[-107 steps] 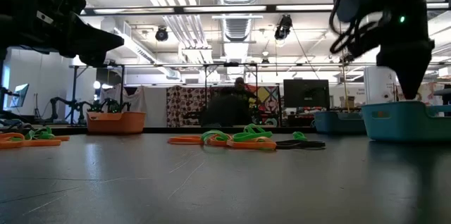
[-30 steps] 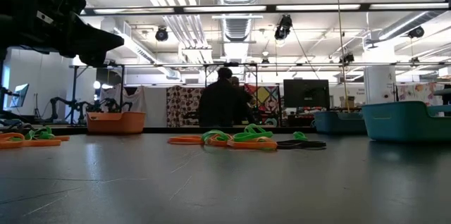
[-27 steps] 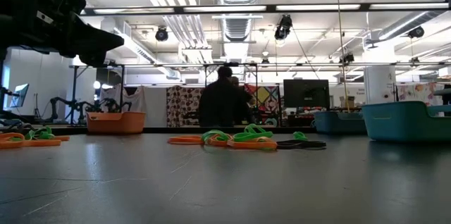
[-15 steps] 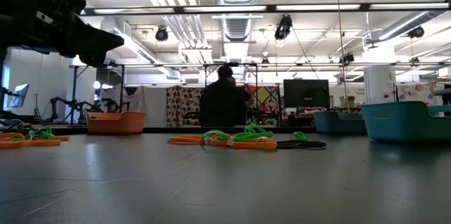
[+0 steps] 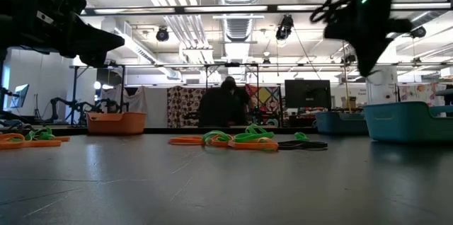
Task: Sort rubber bands into baskets
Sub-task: Put the green rubber band into the blue bin
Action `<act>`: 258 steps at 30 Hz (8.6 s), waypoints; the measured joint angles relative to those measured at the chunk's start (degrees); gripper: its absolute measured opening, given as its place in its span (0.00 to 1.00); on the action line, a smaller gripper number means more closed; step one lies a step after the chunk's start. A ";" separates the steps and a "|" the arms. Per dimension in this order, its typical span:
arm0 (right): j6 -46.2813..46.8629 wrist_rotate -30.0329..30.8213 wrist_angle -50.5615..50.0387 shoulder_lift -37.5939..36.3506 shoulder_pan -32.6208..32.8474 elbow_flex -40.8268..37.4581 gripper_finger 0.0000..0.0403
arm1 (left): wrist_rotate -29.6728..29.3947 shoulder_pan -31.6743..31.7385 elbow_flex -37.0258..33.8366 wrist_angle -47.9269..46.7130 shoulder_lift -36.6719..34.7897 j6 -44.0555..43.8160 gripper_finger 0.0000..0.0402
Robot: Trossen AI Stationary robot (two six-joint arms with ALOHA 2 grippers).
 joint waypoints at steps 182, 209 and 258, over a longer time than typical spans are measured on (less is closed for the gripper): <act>-31.17 -17.31 54.08 13.56 8.26 -3.59 0.50 | -14.24 -8.42 31.67 -14.93 44.17 -29.73 0.38; -31.79 -18.87 60.09 24.97 6.68 -3.28 0.14 | -16.55 -10.21 29.03 2.99 72.94 -34.47 0.38; -48.23 -12.03 23.80 16.75 -53.50 5.57 0.02 | -7.70 2.99 28.74 -7.77 39.10 -29.98 0.38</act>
